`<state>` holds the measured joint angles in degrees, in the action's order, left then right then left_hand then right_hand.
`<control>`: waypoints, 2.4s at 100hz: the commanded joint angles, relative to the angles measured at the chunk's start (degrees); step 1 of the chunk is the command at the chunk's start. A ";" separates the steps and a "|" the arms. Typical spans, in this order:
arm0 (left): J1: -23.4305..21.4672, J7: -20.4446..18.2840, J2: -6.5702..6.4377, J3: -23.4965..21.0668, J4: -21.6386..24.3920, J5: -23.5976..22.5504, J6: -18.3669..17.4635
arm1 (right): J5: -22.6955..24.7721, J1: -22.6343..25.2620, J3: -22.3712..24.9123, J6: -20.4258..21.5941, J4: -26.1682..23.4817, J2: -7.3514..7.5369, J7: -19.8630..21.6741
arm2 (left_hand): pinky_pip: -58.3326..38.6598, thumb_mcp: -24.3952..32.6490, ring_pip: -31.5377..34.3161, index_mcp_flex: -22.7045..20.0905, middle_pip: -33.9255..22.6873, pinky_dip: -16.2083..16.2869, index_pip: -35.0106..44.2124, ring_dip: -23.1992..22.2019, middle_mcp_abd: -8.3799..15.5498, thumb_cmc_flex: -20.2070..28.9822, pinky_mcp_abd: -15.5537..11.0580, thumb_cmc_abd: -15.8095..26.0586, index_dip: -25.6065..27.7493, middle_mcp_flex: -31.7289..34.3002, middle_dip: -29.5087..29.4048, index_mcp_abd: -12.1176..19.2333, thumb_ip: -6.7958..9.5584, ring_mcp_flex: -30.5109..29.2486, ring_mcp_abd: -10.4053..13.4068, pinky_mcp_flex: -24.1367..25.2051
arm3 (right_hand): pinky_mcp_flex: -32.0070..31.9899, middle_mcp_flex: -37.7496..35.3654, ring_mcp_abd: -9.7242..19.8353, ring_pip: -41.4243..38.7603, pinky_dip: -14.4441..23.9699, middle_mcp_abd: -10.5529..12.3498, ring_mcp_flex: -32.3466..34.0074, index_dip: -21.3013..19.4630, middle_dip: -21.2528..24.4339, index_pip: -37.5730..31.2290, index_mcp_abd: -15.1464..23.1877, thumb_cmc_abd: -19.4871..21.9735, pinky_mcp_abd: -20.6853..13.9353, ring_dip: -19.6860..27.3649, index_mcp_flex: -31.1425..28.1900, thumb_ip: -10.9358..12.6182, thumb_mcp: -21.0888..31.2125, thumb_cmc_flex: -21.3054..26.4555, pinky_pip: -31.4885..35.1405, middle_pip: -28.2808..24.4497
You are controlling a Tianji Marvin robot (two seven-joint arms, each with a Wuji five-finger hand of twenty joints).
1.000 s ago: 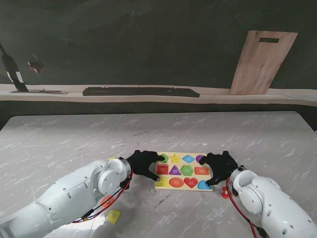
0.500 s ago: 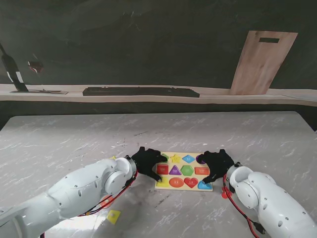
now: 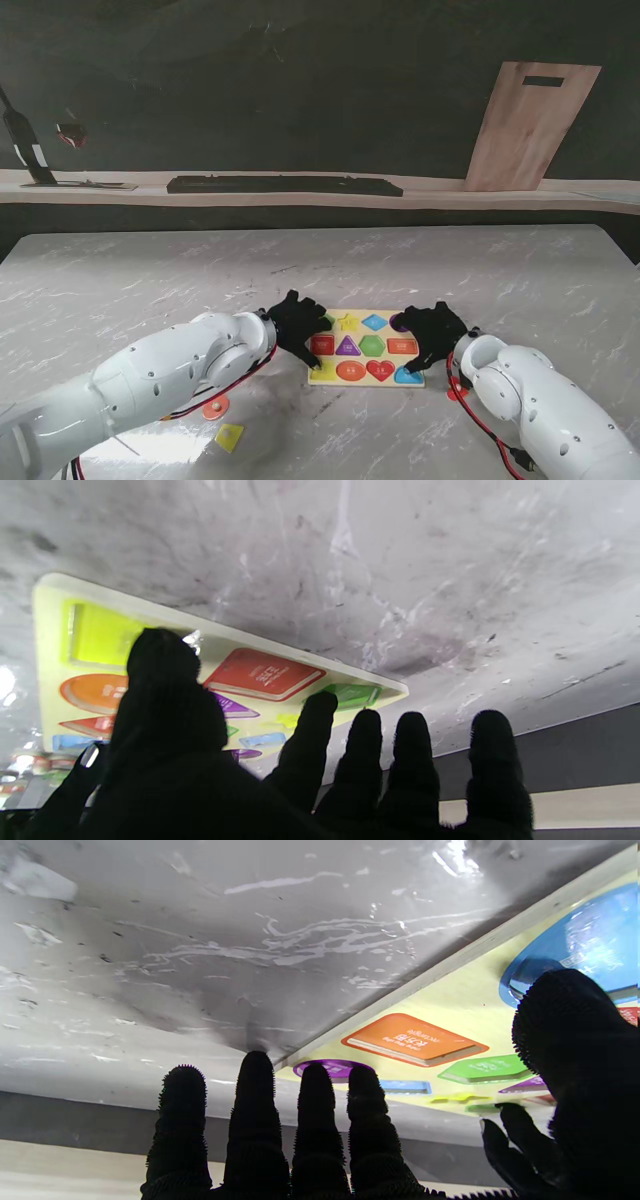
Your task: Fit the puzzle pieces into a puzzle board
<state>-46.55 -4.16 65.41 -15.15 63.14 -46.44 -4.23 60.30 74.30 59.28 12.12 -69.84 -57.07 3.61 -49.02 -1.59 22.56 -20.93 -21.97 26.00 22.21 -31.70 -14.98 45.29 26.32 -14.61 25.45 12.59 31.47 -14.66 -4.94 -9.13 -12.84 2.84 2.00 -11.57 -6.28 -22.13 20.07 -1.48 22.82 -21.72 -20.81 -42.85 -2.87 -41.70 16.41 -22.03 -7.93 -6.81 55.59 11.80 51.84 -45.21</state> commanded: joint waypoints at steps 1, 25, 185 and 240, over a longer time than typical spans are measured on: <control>-1.50 -2.04 -1.86 0.05 0.20 -0.66 0.64 | -0.18 1.23 -1.32 1.02 0.23 -0.35 1.30 | -1.12 0.27 1.58 -7.28 0.05 -0.88 18.56 -0.47 -0.38 1.57 -8.61 -1.00 8.83 0.79 0.42 3.12 1.47 0.63 0.22 1.07 | -1.17 -0.60 0.56 -0.98 -0.57 -0.60 -0.49 -0.36 -0.15 -1.91 6.24 0.19 0.72 -0.37 -1.84 -1.56 -0.19 -2.28 -0.74 -0.18; -4.50 -6.87 -4.94 -3.48 5.20 -3.91 1.63 | -1.52 -0.33 -4.09 2.11 -0.03 -0.57 1.37 | -1.15 0.26 1.48 -8.38 0.03 -0.94 19.58 -0.33 -0.42 1.52 -8.61 -0.62 9.96 2.24 0.20 2.78 1.39 0.27 0.23 1.08 | -1.03 -0.74 0.48 -1.74 -0.42 -0.86 -0.36 -0.59 -0.34 -2.14 6.09 1.38 0.71 -0.68 -1.89 -1.18 -1.23 -1.38 -0.23 -0.58; -20.40 -15.90 -9.04 -21.04 18.69 -15.04 -2.09 | -7.05 -5.63 -14.27 -1.04 1.41 -2.06 -0.14 | -0.50 0.00 0.38 -9.93 -0.05 -0.88 24.43 1.17 -0.25 1.99 -9.34 1.13 13.90 8.08 -1.67 3.46 1.13 -1.03 0.67 0.23 | -2.05 0.16 0.30 -4.63 -0.34 -1.79 -1.39 -0.83 -0.97 -2.39 5.58 6.03 0.58 -1.39 0.20 1.16 -6.16 0.74 2.34 -2.47; -22.15 -13.40 -8.75 -23.59 18.37 -17.50 -0.48 | -3.82 -1.12 -9.27 0.32 -2.04 -1.33 0.51 | -0.40 -0.08 -0.43 -9.58 2.33 -0.93 9.15 1.81 -0.44 2.49 -8.98 2.14 2.50 5.81 -4.61 4.53 1.21 -0.20 0.43 0.42 | -2.13 -0.32 0.22 -4.58 -0.59 -1.77 -1.25 -0.98 -0.89 -2.75 5.66 6.86 0.64 -1.25 -1.28 1.29 -6.46 0.45 2.42 -2.46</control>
<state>-67.52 -17.36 57.09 -39.03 83.32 -63.89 -4.65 55.96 71.73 50.76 11.96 -72.17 -58.43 3.88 -49.22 -1.48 22.57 -21.73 -20.64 25.30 25.22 -30.80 -16.27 46.60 26.29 -13.49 27.55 19.83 27.62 -21.78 -4.94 -9.36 -12.84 2.86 0.79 -11.27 -8.12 -23.60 20.07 -2.79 19.83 -22.11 -21.27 -44.66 -5.11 -35.50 16.37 -22.55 -8.67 -6.81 50.11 11.99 53.27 -46.62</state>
